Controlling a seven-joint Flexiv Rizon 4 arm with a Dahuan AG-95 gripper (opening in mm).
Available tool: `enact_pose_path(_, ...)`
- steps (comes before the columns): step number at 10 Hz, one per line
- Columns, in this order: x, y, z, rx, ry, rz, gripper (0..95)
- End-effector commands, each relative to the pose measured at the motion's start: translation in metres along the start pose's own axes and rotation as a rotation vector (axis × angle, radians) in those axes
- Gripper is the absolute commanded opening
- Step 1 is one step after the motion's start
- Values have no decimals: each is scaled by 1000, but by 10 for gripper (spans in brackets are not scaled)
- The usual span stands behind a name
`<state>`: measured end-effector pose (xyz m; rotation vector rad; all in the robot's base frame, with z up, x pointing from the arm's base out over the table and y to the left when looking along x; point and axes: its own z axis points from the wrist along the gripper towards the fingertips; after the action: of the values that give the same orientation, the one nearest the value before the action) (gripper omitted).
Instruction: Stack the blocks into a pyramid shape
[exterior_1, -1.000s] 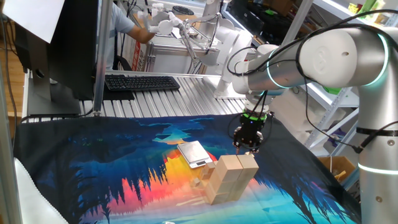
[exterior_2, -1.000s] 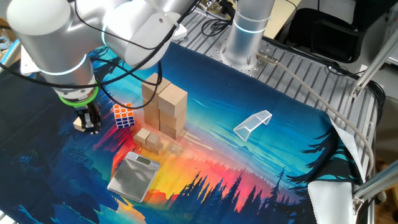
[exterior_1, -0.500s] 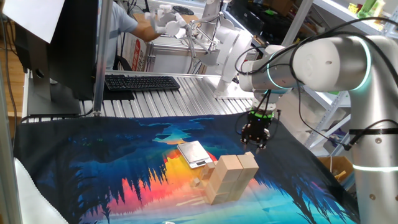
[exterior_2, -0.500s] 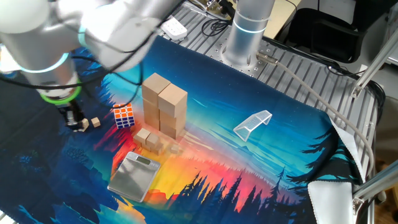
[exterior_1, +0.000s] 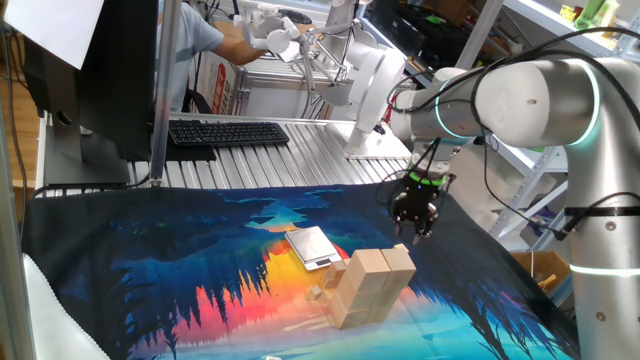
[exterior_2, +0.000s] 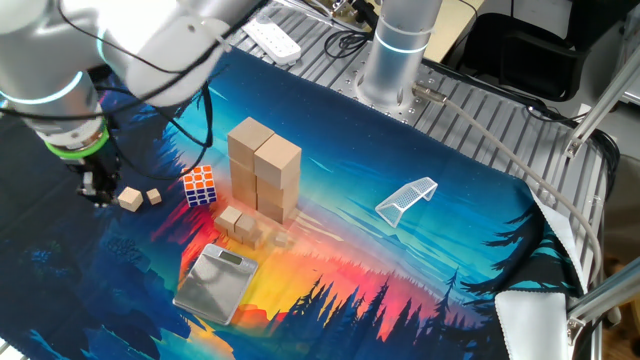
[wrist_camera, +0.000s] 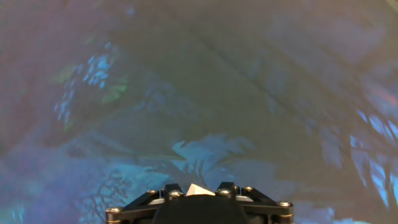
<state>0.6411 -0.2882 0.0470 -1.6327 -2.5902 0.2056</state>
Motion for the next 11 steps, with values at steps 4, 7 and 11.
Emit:
enact_pose_path(4,17,-9,11,-16,17,245,570)
enact_pose_path(7,24,-13,17,-21,22,254,570)
enact_pose_path(11,23,-8,19,-40,16,273,570)
